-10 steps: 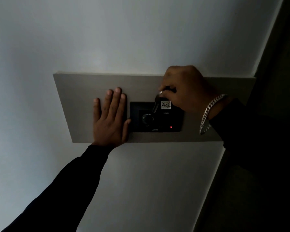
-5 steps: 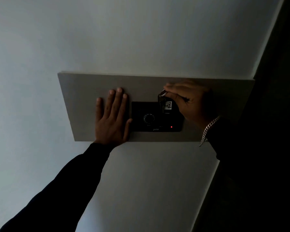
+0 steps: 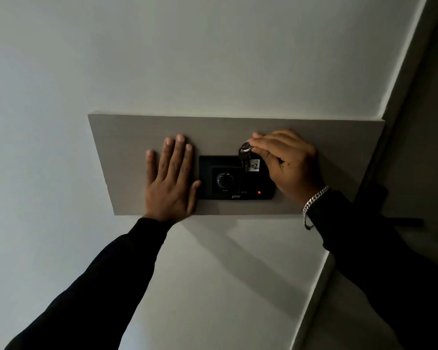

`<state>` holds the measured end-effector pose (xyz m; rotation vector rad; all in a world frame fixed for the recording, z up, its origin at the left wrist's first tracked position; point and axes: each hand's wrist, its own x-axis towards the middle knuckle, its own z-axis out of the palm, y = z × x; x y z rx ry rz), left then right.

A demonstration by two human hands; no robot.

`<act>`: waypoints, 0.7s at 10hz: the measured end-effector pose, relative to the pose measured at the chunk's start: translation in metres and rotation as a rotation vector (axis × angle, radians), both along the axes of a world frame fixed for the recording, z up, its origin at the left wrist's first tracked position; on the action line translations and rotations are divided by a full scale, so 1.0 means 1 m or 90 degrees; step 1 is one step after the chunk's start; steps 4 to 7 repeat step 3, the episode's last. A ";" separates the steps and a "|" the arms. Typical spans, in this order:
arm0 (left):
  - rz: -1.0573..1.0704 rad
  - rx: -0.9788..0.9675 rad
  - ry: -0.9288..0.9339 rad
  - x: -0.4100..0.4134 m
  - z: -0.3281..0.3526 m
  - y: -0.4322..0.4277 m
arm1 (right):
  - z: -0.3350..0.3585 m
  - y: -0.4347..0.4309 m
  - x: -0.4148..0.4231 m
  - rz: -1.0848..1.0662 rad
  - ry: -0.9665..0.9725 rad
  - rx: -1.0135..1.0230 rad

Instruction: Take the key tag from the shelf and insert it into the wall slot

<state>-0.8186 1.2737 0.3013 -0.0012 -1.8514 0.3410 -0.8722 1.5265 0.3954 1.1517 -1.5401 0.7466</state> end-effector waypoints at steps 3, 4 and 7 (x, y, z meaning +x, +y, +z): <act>-0.074 0.073 -0.014 0.015 0.072 0.005 | 0.034 0.001 0.044 0.021 -0.055 -0.080; -0.074 0.073 -0.014 0.015 0.072 0.005 | 0.034 0.001 0.044 0.021 -0.055 -0.080; -0.074 0.073 -0.014 0.015 0.072 0.005 | 0.034 0.001 0.044 0.021 -0.055 -0.080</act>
